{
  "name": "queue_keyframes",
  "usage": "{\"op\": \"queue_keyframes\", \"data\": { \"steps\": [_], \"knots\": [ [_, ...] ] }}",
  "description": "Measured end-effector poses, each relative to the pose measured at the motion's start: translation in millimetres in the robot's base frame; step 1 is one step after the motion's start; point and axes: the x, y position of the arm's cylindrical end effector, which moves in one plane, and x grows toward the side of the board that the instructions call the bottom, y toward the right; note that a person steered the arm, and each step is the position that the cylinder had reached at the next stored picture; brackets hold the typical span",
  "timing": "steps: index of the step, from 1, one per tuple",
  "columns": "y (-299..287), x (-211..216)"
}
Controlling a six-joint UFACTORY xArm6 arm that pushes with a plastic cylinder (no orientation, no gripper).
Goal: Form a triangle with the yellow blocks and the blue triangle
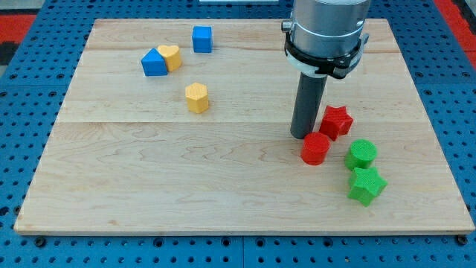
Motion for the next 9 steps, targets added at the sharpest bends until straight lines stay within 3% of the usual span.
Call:
{"op": "queue_keyframes", "data": {
  "steps": [3,5,7,8,9],
  "knots": [
    [-43,5],
    [-86,-66],
    [-249,-86],
    [-263,-92],
    [-167,-82]
  ]
}}
